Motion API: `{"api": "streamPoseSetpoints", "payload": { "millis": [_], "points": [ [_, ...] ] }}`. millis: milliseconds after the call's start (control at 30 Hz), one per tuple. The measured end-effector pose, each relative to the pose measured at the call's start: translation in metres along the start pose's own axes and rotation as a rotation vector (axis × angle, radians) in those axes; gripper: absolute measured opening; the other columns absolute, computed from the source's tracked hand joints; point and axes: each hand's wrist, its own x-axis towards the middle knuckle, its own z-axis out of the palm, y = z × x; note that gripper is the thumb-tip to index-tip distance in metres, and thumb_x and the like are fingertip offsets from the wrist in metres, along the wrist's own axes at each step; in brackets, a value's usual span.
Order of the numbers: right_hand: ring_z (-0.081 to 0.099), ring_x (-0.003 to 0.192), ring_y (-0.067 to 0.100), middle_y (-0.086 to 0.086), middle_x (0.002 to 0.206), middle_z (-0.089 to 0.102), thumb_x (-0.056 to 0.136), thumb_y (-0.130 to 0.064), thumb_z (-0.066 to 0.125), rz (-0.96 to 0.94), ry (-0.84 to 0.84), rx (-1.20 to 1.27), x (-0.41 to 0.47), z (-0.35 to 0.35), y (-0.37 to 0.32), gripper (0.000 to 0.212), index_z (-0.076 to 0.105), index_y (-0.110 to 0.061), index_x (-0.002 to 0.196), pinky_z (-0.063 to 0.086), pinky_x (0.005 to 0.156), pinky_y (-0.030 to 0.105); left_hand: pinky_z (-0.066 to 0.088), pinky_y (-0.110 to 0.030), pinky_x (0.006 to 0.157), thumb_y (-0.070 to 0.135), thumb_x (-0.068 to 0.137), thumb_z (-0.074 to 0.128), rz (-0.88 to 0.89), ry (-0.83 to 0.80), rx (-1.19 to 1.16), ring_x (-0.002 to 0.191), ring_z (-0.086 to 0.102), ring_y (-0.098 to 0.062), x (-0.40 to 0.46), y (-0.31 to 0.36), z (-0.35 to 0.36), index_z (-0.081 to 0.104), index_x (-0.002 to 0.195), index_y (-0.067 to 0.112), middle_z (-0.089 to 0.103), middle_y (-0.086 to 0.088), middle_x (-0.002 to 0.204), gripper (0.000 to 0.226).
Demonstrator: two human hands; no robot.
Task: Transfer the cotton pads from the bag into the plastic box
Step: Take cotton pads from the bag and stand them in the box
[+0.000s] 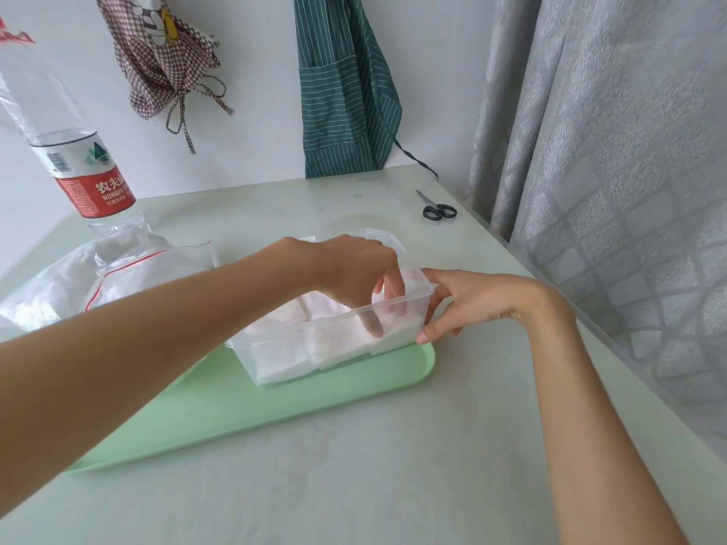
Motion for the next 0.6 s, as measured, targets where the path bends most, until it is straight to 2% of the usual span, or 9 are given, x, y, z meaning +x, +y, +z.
{"api": "streamPoseSetpoints", "payload": {
  "millis": [67,167,233,300,367,433,533,600],
  "points": [
    [0.066,0.070,0.006,0.006,0.101,0.065,0.078,-0.014,0.075,0.010,0.003,-0.008,-0.002,0.000,-0.002,0.064,0.043,-0.030,0.131,0.047,0.060,0.014,0.039,-0.016,0.067,0.055,0.063,0.079,-0.021,0.029,-0.033,0.076,0.046,0.006,-0.004,-0.006,-0.001,0.066,0.098,0.041,0.050,0.028,0.076,0.040],
    [0.067,0.073,0.011,0.007,0.097,0.066,0.080,-0.013,0.073,0.027,0.030,-0.007,-0.001,0.001,-0.002,0.066,0.041,-0.027,0.135,0.048,0.063,0.018,0.045,-0.026,0.072,0.060,0.061,0.077,-0.027,0.031,0.017,0.086,0.051,-0.002,-0.004,-0.009,0.007,0.067,0.098,0.037,0.059,0.024,0.086,0.045],
    [0.068,0.073,0.012,0.008,0.097,0.067,0.080,-0.013,0.074,0.040,0.034,-0.010,0.001,0.002,-0.004,0.069,0.039,-0.027,0.138,0.048,0.063,0.018,0.044,-0.026,0.072,0.060,0.062,0.077,-0.028,0.012,0.019,0.090,0.053,-0.005,-0.002,-0.010,0.012,0.067,0.099,0.036,0.060,0.023,0.091,0.045],
    [0.067,0.073,0.013,0.009,0.097,0.067,0.080,-0.013,0.073,0.058,0.030,-0.019,-0.002,0.002,-0.008,0.071,0.038,-0.028,0.140,0.049,0.062,0.018,0.042,-0.025,0.070,0.052,0.066,0.079,-0.051,0.004,-0.050,0.093,0.055,-0.003,-0.005,-0.014,0.011,0.068,0.100,0.036,0.063,0.022,0.096,0.039],
    [0.066,0.073,0.013,0.007,0.097,0.066,0.079,-0.014,0.075,0.098,0.018,-0.068,-0.010,0.001,-0.014,0.074,0.036,-0.028,0.141,0.051,0.064,0.017,0.043,-0.023,0.072,0.034,0.073,0.079,-0.088,0.047,-0.224,0.097,0.058,-0.002,-0.018,-0.022,0.008,0.068,0.103,0.033,0.066,0.020,0.101,0.032],
    [0.065,0.075,0.014,0.004,0.096,0.067,0.077,-0.017,0.076,0.169,0.078,-0.134,-0.027,-0.007,-0.015,0.080,0.033,-0.029,0.143,0.054,0.069,0.022,0.046,-0.023,0.081,0.026,0.079,0.074,-0.139,0.185,-0.385,0.099,0.060,-0.002,-0.040,-0.025,0.003,0.067,0.105,0.032,0.066,0.020,0.106,0.028],
    [0.064,0.074,0.016,-0.005,0.090,0.068,0.074,-0.023,0.077,0.169,0.323,-0.236,-0.044,-0.014,-0.035,0.075,0.039,-0.032,0.138,0.051,0.079,0.035,0.049,-0.027,0.086,0.030,0.081,0.071,-0.280,0.554,-0.535,0.092,0.062,0.003,-0.105,-0.039,0.009,0.067,0.102,0.036,0.067,0.022,0.103,0.022],
    [0.064,0.078,0.009,-0.013,0.087,0.067,0.075,-0.029,0.075,0.083,0.447,-0.288,-0.050,-0.007,-0.057,0.064,0.046,-0.036,0.132,0.049,0.080,0.031,0.050,-0.029,0.082,0.029,0.080,0.071,-0.438,0.795,-0.578,0.091,0.062,0.004,-0.147,-0.046,0.024,0.065,0.099,0.039,0.066,0.025,0.099,0.022]
  ]
}}
